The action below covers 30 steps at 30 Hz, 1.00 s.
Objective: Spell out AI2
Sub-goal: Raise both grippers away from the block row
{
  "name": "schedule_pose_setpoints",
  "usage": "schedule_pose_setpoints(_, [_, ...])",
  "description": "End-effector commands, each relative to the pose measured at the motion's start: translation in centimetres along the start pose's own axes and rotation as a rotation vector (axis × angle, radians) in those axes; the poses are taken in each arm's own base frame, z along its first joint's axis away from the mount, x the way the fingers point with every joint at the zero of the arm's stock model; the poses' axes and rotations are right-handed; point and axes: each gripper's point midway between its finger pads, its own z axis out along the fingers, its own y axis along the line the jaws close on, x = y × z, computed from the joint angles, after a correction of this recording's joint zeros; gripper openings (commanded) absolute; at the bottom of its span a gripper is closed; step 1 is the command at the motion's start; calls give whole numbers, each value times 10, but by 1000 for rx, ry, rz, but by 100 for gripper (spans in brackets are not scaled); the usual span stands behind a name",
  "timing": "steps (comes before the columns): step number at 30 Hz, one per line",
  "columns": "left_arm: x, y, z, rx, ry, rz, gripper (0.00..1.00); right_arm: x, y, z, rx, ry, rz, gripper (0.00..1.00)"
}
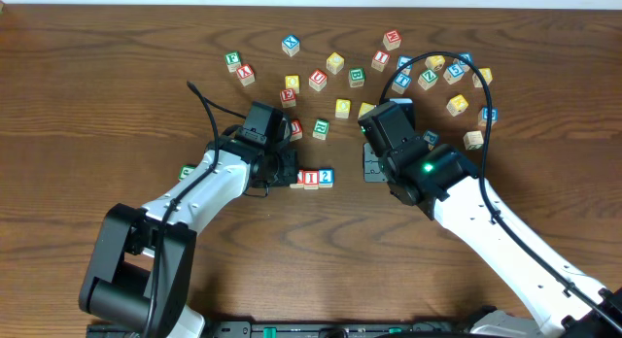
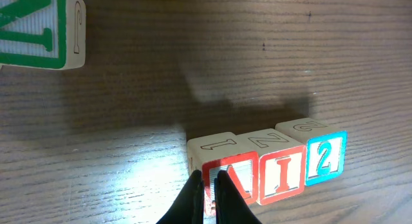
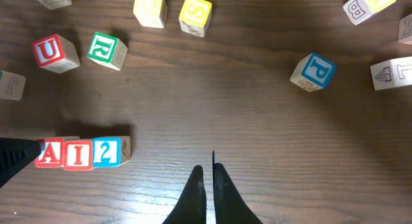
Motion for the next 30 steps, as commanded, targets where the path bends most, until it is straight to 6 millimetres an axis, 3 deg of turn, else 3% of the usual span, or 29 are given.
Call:
schedule_pose_setpoints(1, [6,1,4,2,20,11,8,-4,-2,1,10,-10,13,1])
schedule_pose_setpoints(8, [3,-2,-2,10,3,15,7,-3,-2,1,11,-8,12,1])
schedule_pose_setpoints(17, [-7,-14,-29,39,-69,48,7,-3,-2,2,13,-7,12,1])
schedule_pose_setpoints(21, [-15,-21,-48,55,-129,67,7,-3,1,13,17,2,10,1])
schedule_pose_setpoints(24, [-21,-3,-70,-66,-205,60,7,7,14,42,-1,58,-1,1])
schedule_pose_setpoints(27, [-15,31,-87,-258,-230,27,7,24,26,77,-17,134,-10,1])
schedule_pose_setpoints(30, [-8,46,-91,-341,-210,9,7,31,30,91,-18,157,-10,1])
